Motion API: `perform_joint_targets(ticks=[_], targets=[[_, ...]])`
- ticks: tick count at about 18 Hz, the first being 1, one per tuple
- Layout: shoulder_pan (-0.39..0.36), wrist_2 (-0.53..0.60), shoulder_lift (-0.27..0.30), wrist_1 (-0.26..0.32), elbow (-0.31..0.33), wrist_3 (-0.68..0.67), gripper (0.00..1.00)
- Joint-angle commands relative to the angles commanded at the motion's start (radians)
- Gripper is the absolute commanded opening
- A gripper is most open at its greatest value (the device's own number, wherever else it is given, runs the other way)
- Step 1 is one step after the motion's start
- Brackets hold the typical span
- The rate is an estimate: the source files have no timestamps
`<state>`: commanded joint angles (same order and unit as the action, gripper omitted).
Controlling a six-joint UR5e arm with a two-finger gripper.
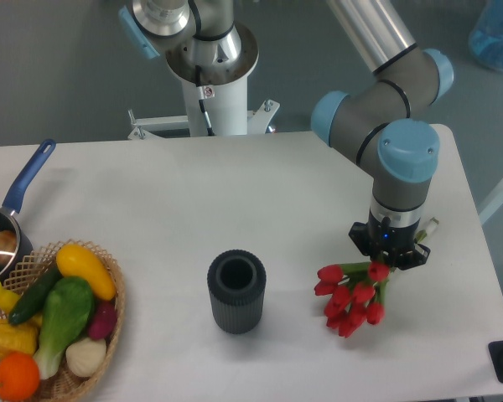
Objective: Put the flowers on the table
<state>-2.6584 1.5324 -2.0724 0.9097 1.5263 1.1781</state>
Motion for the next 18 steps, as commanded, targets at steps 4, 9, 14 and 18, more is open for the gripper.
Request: perform_joint_targets(ticks=[4,9,14,18], targets=[[-0.002,0.031,0.0,-0.023,0.005,0.003,1.0],[-0.037,-0.012,0.015,-0.045,-0.001,0.003,1.0],[-0.09,-0.049,0.021,-0.035,-0.018,0.003,1.0],[-0.112,-0.067,0.012,-0.032,-0.02,0.023,1.0]])
